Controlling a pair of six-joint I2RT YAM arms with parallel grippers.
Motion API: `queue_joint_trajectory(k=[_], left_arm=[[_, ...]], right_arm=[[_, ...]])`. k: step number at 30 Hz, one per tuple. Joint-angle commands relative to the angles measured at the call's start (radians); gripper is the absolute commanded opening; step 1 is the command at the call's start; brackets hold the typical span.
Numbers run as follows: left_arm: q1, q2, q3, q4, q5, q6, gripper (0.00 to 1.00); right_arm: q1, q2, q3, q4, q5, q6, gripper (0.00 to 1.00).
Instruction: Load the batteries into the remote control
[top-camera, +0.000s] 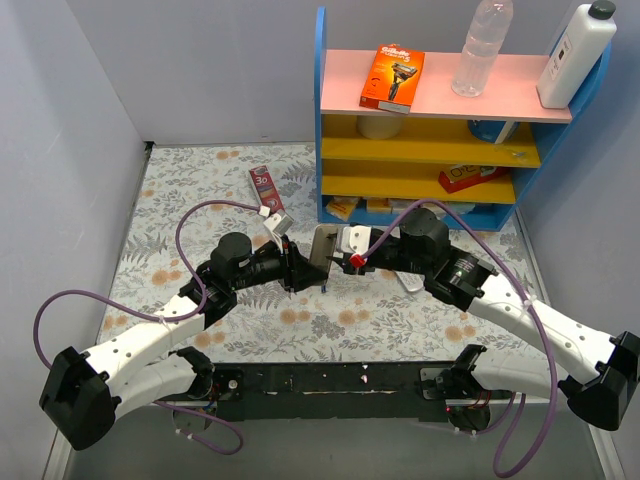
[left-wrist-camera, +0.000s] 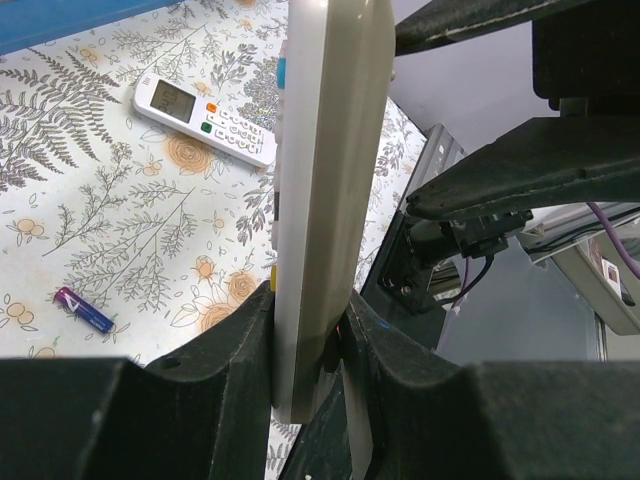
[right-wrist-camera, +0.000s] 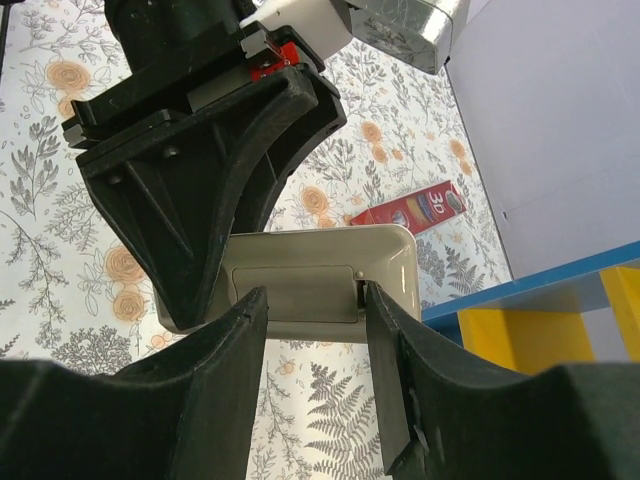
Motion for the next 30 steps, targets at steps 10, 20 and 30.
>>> queue_joint_trajectory(k=[10,20,30], left_arm=[[-0.001,-0.015,0.055,0.001,0.040,0.019,0.00],[-0.001,-0.019,0.066,-0.007,0.027,0.039,0.00],[-0.002,0.002,0.040,0.033,0.000,0.045,0.00]], right_arm=[[0.009,0.012,0.003,0.029,0.047,-0.023,0.51],[0.015,0.075,0.025,-0.082,0.072,-0.038,0.50],[0.017,0.121,-0.092,-0.053,0.032,0.086,0.31]])
